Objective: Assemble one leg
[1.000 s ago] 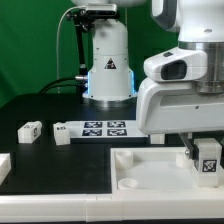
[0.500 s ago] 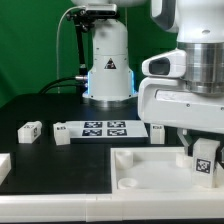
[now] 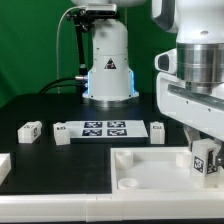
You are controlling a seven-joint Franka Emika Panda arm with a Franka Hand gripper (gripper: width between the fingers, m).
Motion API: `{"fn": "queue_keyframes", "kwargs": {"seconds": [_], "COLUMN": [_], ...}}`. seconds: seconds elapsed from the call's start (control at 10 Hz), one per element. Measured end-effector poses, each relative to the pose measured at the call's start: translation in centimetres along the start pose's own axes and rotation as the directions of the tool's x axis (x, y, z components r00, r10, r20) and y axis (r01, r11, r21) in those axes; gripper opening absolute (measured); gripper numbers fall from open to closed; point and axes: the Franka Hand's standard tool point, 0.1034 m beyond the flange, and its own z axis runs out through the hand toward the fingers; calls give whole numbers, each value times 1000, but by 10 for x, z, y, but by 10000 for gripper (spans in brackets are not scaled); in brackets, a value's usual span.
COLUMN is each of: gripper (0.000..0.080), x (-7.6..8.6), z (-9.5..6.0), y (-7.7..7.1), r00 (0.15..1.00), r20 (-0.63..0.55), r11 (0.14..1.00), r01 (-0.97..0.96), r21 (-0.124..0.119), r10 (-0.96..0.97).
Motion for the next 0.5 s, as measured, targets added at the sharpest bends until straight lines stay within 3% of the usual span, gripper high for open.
{"fn": "queue_keyframes", "kwargs": {"seconds": [0.2, 0.3, 0.4, 0.5], "gripper": [291, 496, 599, 599], "x": [0, -1, -2, -1], "z": [0, 0, 1, 1], "y": [0, 0, 0, 0], "r00": [996, 996, 993, 962], "r20": [0, 2, 2, 0], "r11": [996, 996, 993, 962], "r01": [86, 88, 119, 274], "r21": [0, 1, 1, 0], "r10": [-86, -88, -119, -274]}}
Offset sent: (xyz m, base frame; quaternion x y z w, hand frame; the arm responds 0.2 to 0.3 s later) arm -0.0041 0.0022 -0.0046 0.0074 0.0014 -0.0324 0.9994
